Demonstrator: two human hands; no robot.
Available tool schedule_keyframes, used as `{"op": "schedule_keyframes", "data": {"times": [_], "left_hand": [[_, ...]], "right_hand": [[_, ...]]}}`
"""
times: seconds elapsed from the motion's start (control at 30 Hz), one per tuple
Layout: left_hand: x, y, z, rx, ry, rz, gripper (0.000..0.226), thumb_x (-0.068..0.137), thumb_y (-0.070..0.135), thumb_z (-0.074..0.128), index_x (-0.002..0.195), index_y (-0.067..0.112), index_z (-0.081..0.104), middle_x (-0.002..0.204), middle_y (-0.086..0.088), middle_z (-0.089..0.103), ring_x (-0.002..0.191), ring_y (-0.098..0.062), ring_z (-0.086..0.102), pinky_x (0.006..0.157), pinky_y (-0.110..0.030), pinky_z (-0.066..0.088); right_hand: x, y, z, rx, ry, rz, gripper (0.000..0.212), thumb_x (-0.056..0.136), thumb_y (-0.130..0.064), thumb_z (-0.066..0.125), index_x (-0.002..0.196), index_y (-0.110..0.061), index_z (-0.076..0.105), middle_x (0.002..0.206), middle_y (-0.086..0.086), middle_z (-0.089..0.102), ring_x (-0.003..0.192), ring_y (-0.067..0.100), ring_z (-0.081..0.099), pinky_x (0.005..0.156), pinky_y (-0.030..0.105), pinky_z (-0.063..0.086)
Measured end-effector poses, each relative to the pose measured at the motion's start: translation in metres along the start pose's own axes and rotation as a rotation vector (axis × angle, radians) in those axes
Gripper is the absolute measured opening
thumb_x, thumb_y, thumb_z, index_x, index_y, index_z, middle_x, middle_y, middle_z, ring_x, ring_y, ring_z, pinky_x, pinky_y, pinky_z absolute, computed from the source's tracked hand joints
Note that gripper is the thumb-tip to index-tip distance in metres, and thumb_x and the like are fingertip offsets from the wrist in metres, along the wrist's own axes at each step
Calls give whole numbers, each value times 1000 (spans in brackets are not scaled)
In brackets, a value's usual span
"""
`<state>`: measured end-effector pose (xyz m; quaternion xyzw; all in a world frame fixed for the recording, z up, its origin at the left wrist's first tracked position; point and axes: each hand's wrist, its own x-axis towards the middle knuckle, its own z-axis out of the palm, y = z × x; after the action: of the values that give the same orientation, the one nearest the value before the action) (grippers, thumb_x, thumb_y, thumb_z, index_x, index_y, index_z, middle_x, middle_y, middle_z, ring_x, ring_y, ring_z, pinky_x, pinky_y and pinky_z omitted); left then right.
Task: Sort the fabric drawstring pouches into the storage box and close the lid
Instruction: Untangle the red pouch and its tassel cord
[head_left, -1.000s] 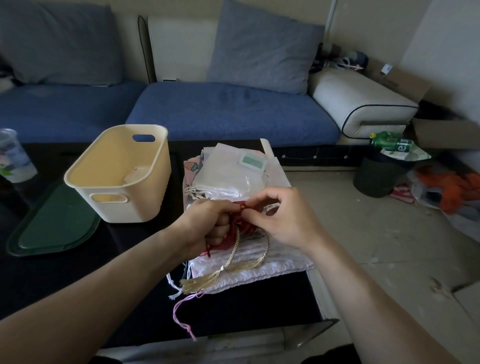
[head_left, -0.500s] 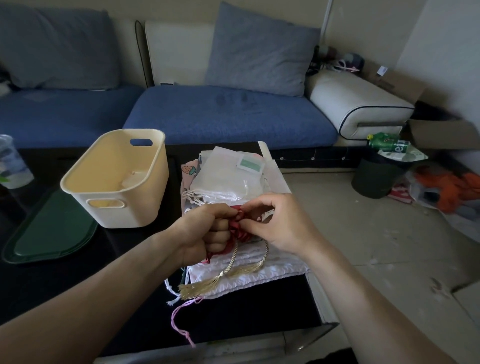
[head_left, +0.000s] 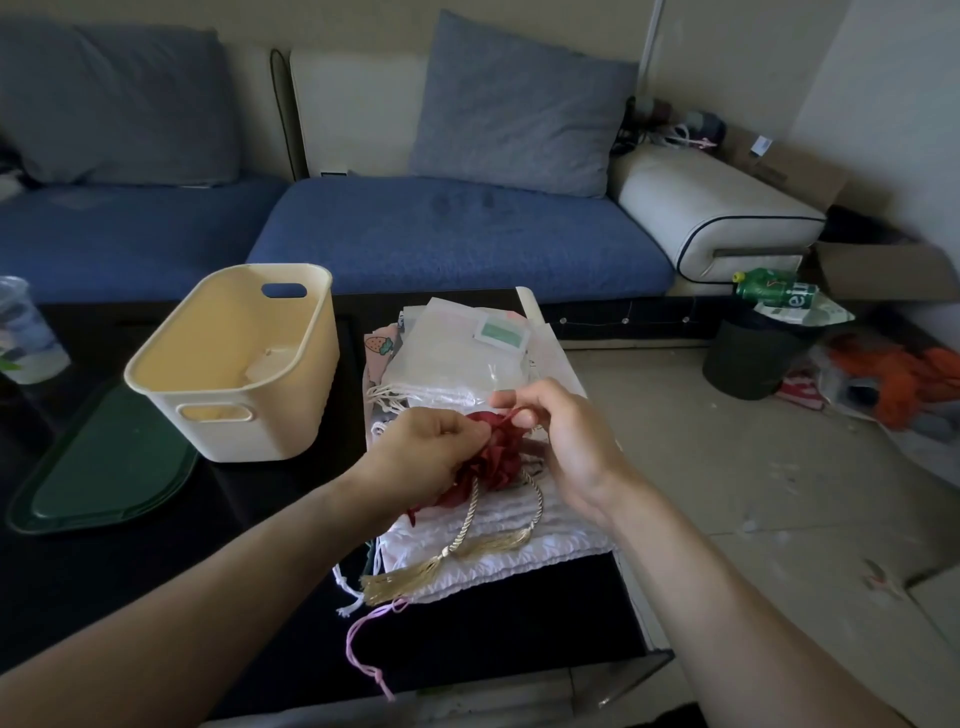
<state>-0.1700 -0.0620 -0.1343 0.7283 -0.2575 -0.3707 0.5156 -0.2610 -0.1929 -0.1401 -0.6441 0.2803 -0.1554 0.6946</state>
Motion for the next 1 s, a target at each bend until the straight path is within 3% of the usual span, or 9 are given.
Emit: {"op": "schedule_keyframes", "data": {"times": [0.23,0.4,0.5,0.57,0.67,0.77,0.87,0.93,1.0], "left_hand": [[4,-8,9,287,116,176,23,98,25,61,78,14,66,40,12,43,35,-4,36,47,-21,35],[7,-13,5,395,235,268,20,95,30,64,84,14,69,54,9,58,43,2,49,50,-15,39],[9,-16,2,461,276,293,19,94,32,65,87,16,72,71,7,70,64,0,63,67,-26,55],[10,-18,-1,499,309,296,19,94,33,65,88,17,72,78,6,72,74,-6,68,75,-34,58],[9,-18,-6,526,269,289,17,93,32,66,92,18,74,80,11,72,74,-1,67,76,-29,59],[7,-16,-7,502,234,300,14,92,32,67,94,21,75,84,16,71,79,3,67,79,-19,57],[6,-16,-6,555,217,301,14,93,29,67,95,20,77,86,14,72,80,2,67,80,-19,56],[7,-17,-7,589,196,293,14,93,29,67,96,21,78,86,13,73,80,1,67,81,-23,57],[8,-18,-8,592,185,290,15,93,30,66,96,22,78,88,12,73,81,0,67,82,-27,58]], "right_hand": [[10,-6,-5,547,243,217,36,87,-43,61,101,-11,68,60,0,59,50,13,55,48,21,42],[11,-15,-14,615,208,262,41,90,-41,61,60,-15,48,59,3,55,59,19,59,66,33,49],[10,-17,-17,419,177,221,37,92,-30,61,62,-16,45,66,6,56,60,19,57,63,32,51],[9,-20,-23,370,122,232,31,95,-21,58,68,-15,46,59,2,51,48,12,48,47,23,41],[12,-21,-41,384,75,241,33,99,-20,56,70,-20,38,46,-10,31,33,4,23,33,17,17],[10,-26,-50,398,163,218,38,100,-29,57,67,-19,41,44,-10,28,34,5,22,34,17,18],[11,-23,-45,409,280,231,26,98,-34,58,84,-13,55,65,0,52,57,10,52,54,23,49],[14,-13,-43,21,380,163,39,92,-38,65,122,-16,53,108,5,57,96,19,61,81,38,58],[12,-8,-40,-344,416,-130,50,88,-23,70,134,-20,48,121,-7,54,105,3,58,90,22,51]]}}
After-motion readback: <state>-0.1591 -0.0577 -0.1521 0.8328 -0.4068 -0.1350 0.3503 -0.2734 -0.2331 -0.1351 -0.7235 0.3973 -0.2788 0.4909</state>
